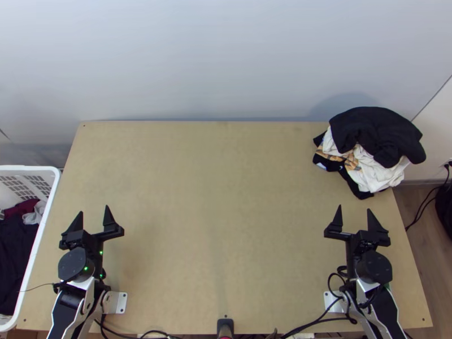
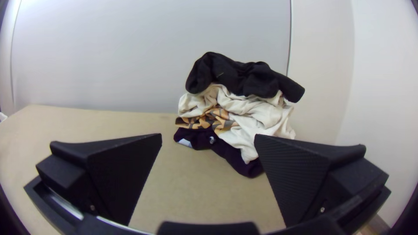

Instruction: Fold the t-shirt

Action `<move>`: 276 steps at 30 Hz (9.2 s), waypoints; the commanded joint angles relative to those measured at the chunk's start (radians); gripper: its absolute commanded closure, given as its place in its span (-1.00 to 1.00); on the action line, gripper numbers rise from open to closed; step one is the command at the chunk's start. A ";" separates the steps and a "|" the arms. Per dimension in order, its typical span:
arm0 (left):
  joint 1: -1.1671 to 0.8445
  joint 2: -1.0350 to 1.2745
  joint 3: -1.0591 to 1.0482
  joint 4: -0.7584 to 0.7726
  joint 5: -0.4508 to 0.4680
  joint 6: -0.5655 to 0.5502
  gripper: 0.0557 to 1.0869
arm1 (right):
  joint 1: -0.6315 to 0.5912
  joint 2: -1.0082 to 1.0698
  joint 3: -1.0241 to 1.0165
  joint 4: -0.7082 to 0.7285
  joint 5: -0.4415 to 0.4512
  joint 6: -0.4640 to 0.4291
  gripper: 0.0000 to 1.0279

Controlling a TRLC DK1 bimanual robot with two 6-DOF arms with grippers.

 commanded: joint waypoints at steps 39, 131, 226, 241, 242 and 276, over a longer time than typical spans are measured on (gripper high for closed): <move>0.000 0.000 0.000 0.000 -0.001 0.000 -0.90 | 0.000 0.000 0.000 0.000 0.000 0.000 -0.92; 1.516 2.139 1.209 0.376 0.272 0.057 -0.90 | -0.004 0.608 0.692 -0.483 0.049 0.066 -0.92; -0.340 1.307 1.506 -0.238 0.353 -0.261 0.93 | -0.027 0.447 0.828 -0.721 0.095 0.126 -0.91; -0.808 1.637 1.712 -0.173 0.276 -0.109 0.93 | -0.090 0.439 0.841 -0.736 0.095 0.132 -0.91; -0.828 1.668 1.741 -0.173 0.276 -0.109 0.93 | -0.095 0.439 0.845 -0.738 0.095 0.132 -0.91; -0.730 1.573 1.729 -0.776 0.233 -0.301 -0.90 | -0.007 0.574 0.802 -0.623 0.023 0.180 -0.91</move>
